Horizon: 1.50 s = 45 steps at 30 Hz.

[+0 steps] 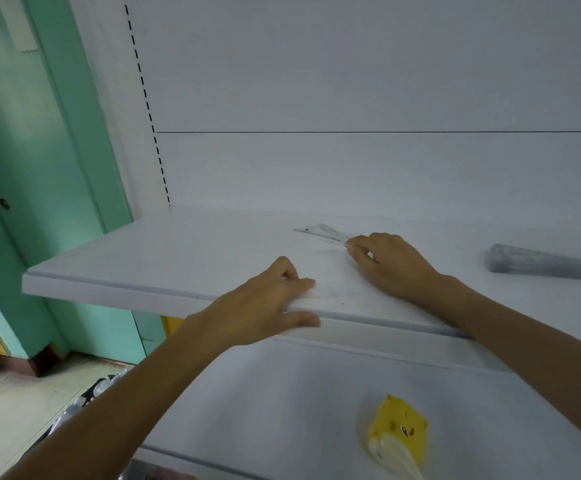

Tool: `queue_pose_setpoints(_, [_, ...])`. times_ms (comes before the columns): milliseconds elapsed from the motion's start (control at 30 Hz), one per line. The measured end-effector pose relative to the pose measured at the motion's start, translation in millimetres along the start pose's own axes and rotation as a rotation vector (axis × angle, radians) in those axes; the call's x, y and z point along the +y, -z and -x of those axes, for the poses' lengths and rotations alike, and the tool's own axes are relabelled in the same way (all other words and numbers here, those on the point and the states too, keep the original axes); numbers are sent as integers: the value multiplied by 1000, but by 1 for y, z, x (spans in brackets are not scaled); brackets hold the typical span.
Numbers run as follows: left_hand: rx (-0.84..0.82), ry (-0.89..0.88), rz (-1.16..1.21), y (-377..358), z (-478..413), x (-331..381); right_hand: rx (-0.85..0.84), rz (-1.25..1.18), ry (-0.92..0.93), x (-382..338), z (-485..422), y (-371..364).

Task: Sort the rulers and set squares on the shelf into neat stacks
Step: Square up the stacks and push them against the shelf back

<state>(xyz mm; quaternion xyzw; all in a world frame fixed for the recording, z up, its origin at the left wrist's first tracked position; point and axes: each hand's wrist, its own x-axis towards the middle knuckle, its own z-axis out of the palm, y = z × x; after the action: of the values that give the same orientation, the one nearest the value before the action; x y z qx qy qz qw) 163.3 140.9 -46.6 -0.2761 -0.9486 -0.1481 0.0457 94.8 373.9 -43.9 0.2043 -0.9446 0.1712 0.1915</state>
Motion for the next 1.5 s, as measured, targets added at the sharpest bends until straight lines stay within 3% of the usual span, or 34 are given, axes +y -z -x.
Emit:
queue_pose_setpoints(133, [116,-161,-112,-8,9,15,21,-3,-10,5,8,3])
queue_pose_setpoints(233, [90,-222,-297,-7,7,20,29,-3,-17,11,18,9])
queue_pose_setpoints(500, [229,-6,-374,0,-32,44,123,45,-91,52,48,46])
queue_pose_setpoints(633, [322,-75,-194,-11,-63,70,181,63,-168,81,75,70])
queue_pose_setpoints(833, [229,-209,369,-24,-109,124,233,83,-204,131,116,110])
queue_pose_setpoints(1033, [210,-147,692,-49,-155,180,196,110,-207,188,142,147])
queue_pose_setpoints(1267, [246,16,625,-67,-185,210,251,92,-162,231,149,165])
queue_pose_setpoints(1367, [223,39,439,-70,-184,212,285,46,-118,234,144,164])
queue_pose_setpoints(1500, [269,52,229,-68,-173,199,209,5,-66,229,128,156])
